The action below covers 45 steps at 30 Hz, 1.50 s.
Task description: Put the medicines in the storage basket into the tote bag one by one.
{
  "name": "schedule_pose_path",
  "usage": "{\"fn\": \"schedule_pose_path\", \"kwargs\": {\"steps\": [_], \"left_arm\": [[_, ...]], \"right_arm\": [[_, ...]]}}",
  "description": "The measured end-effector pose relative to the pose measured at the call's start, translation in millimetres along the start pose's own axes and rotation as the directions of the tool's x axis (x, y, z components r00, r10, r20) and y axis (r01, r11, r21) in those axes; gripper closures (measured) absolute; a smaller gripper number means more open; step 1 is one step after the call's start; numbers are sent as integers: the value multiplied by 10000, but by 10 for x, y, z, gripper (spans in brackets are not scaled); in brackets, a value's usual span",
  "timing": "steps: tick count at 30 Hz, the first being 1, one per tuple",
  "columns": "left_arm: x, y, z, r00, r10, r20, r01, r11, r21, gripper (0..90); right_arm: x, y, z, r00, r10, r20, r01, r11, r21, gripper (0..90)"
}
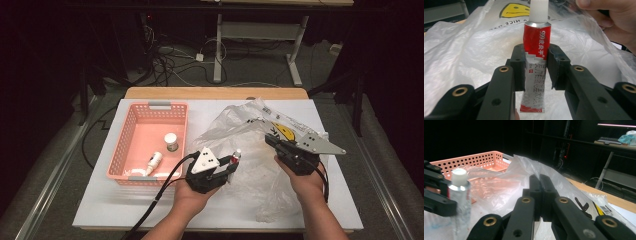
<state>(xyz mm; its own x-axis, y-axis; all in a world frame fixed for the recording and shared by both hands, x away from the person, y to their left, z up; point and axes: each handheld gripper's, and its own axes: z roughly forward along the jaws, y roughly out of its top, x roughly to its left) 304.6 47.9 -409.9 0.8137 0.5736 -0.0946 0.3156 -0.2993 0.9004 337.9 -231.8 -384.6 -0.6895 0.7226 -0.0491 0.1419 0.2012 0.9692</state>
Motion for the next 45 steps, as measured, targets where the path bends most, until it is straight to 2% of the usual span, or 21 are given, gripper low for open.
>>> {"fn": "schedule_pose_path", "kwargs": {"steps": [8, 15, 33, 45], "left_arm": [[21, 62, 221, 9998, 48, -196, -48, 10000, -7, 678], [54, 61, 420, 9993, 12, -380, -7, 9999, 121, 677], [49, 39, 886, 9988, -204, -453, 223, 9988, 434, 677], [70, 79, 1151, 9984, -108, -560, 143, 9979, 624, 674]], "right_arm": [[-15, 7, 3, 10000, -7, -21, 7, 10000, -60, 900], [-28, 13, -3, 9998, 173, 19, -173, 9998, -114, 900], [-58, 56, -36, 9999, 168, -4, -168, 9990, -405, 900], [-87, 56, -42, 9995, 321, 26, -320, 9985, -449, 900]]}}
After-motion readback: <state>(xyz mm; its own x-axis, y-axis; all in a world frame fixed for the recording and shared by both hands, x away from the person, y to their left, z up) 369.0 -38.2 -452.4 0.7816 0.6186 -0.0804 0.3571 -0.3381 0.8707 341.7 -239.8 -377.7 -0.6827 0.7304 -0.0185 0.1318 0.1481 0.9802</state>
